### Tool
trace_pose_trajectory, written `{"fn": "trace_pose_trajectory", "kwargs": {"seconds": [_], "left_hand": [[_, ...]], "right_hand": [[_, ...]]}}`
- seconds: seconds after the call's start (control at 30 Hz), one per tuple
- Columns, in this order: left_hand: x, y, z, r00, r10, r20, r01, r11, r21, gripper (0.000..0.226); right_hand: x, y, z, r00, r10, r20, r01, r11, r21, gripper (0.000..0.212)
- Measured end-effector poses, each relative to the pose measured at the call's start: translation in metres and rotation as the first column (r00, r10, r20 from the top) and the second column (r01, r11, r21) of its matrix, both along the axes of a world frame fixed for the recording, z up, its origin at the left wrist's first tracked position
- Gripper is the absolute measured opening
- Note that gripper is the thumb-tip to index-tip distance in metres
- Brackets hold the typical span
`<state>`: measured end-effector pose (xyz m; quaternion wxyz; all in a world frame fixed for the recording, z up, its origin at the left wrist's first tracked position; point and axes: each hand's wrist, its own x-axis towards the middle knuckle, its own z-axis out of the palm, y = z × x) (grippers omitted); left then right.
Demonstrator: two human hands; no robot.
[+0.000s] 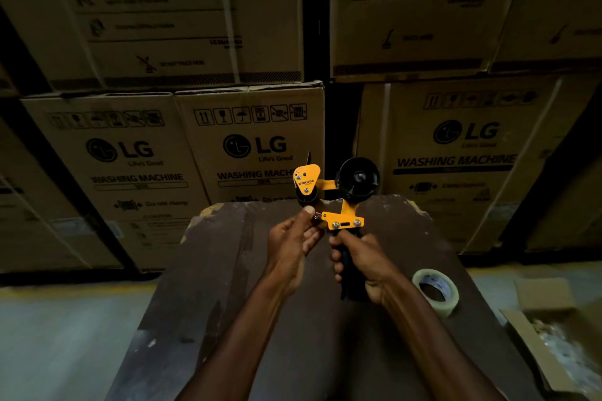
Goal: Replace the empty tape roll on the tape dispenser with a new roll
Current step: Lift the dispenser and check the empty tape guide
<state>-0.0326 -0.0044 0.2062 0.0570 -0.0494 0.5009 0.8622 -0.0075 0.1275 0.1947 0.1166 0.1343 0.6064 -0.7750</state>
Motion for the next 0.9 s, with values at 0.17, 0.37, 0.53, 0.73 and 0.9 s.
{"fn": "trace_pose_trajectory", "kwargs": {"seconds": [0.17, 0.37, 0.53, 0.73, 0.9], "left_hand": [[0.002, -0.001, 0.001, 1.0, 0.005, 0.005, -0.006, 0.999, 0.042, 0.013], [0.012, 0.001, -0.009, 0.999, -0.042, 0.016, 0.041, 0.999, 0.029, 0.016], [0.011, -0.006, -0.015, 0.996, -0.087, 0.009, 0.088, 0.993, -0.076, 0.025], [0.016, -0.018, -0.017, 0.993, -0.058, -0.106, 0.021, 0.946, -0.322, 0.018], [0.023, -0.027, -0.023, 0.979, 0.049, -0.197, -0.137, 0.874, -0.465, 0.015]], "right_hand": [[0.0, 0.0, 0.001, 1.0, 0.009, -0.01, -0.009, 1.0, -0.006, 0.012], [-0.004, 0.004, 0.01, 1.0, -0.001, -0.03, 0.001, 1.0, -0.002, 0.009], [-0.003, 0.008, 0.004, 1.0, 0.015, -0.018, -0.014, 1.0, 0.019, 0.012], [0.0, 0.006, -0.004, 1.0, 0.001, 0.001, -0.001, 1.0, 0.027, 0.014], [0.003, 0.008, -0.023, 0.999, -0.007, 0.043, 0.005, 0.999, 0.035, 0.009]]}}
